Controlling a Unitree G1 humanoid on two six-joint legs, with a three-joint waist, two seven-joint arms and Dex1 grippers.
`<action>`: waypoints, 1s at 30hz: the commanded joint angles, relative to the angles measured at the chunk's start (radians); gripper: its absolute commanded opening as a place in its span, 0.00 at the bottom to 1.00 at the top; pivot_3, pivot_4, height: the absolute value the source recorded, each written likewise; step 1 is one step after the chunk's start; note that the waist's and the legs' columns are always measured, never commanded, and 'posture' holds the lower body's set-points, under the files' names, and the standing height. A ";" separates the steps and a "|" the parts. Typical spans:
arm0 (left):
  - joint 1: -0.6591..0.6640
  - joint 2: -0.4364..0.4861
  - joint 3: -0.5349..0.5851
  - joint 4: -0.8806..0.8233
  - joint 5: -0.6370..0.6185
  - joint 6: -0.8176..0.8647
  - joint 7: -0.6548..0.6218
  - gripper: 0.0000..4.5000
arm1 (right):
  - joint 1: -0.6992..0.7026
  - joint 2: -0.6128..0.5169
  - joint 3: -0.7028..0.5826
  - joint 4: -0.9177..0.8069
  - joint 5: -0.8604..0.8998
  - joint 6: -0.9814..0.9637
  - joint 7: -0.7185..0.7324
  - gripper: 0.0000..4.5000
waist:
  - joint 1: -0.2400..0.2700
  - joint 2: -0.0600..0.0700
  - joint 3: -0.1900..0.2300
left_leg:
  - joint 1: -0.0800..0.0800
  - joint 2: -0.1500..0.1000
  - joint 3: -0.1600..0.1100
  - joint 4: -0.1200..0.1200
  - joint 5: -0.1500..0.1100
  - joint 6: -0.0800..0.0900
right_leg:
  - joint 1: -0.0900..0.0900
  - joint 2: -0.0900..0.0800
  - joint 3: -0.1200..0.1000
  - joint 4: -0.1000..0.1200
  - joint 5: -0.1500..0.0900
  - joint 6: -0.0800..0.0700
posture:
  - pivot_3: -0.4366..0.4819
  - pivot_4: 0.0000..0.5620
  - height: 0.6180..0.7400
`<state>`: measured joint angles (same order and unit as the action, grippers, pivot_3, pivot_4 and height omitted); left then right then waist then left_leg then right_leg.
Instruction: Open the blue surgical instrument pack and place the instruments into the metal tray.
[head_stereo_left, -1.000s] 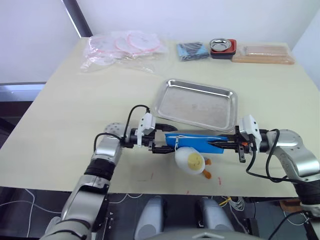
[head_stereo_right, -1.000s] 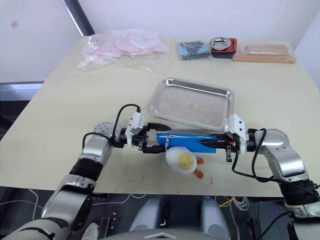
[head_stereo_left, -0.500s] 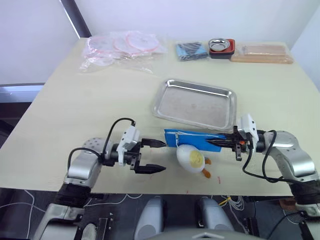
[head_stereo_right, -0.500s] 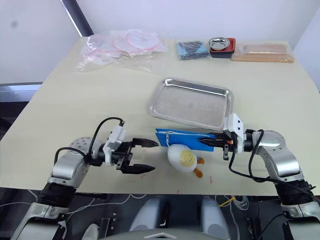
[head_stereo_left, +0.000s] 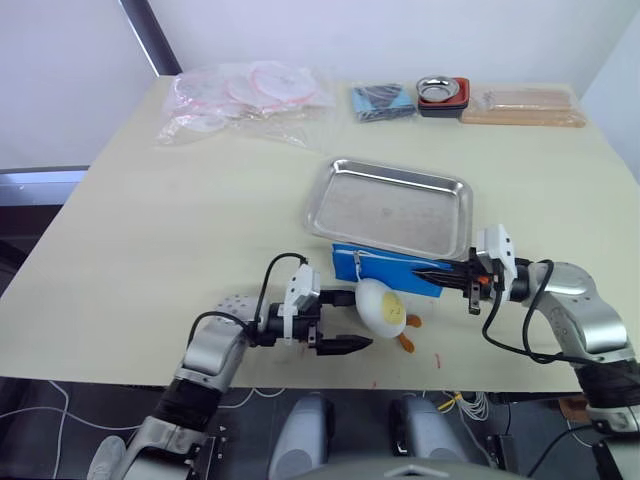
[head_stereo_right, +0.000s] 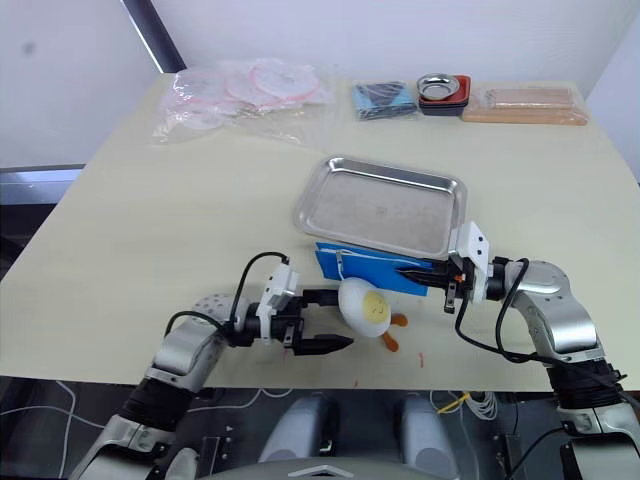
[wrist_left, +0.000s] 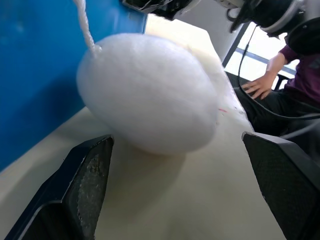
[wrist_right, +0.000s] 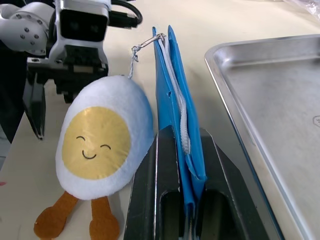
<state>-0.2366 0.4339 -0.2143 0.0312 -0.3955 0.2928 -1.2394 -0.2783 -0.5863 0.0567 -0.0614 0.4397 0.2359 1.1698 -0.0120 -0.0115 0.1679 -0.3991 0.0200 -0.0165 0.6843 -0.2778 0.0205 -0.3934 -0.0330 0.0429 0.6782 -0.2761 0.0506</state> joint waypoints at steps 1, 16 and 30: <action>-0.009 -0.021 -0.011 0.005 -0.001 0.032 0.033 0.97 | 0.004 -0.004 -0.021 -0.038 0.011 -0.023 -0.001 0.00 | -0.001 0.000 0.000 | 0.000 0.000 0.000 0.000 0.000 0.000 | 0.000 0.000 0.000 0.000 0.000 0.000 | 0.48 0.27 1.00; 0.010 0.041 0.045 -0.070 -0.056 0.081 0.020 0.04 | 0.023 -0.013 -0.014 -0.036 -0.001 -0.036 0.006 0.00 | -0.001 0.000 0.000 | 0.001 0.000 0.000 0.000 0.000 0.000 | 0.001 0.000 0.000 0.000 0.000 0.000 | 0.48 0.27 1.00; -0.125 0.338 0.162 0.178 0.025 -0.084 -0.121 0.02 | 0.014 -0.022 -0.015 -0.033 -0.001 -0.029 0.015 0.00 | -0.001 0.001 0.000 | 0.001 0.000 0.001 0.000 0.000 0.000 | 0.000 0.000 0.000 0.000 0.000 0.000 | 0.48 0.27 1.00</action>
<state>-0.3383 0.7477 -0.0873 0.1612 -0.3909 0.2138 -1.3701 -0.2551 -0.5898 0.0657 -0.0752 0.4330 0.2138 1.1841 -0.0132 -0.0110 0.1680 -0.3980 0.0201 -0.0149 0.6840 -0.2778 0.0205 -0.3934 -0.0329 0.0433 0.6779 -0.2763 0.0504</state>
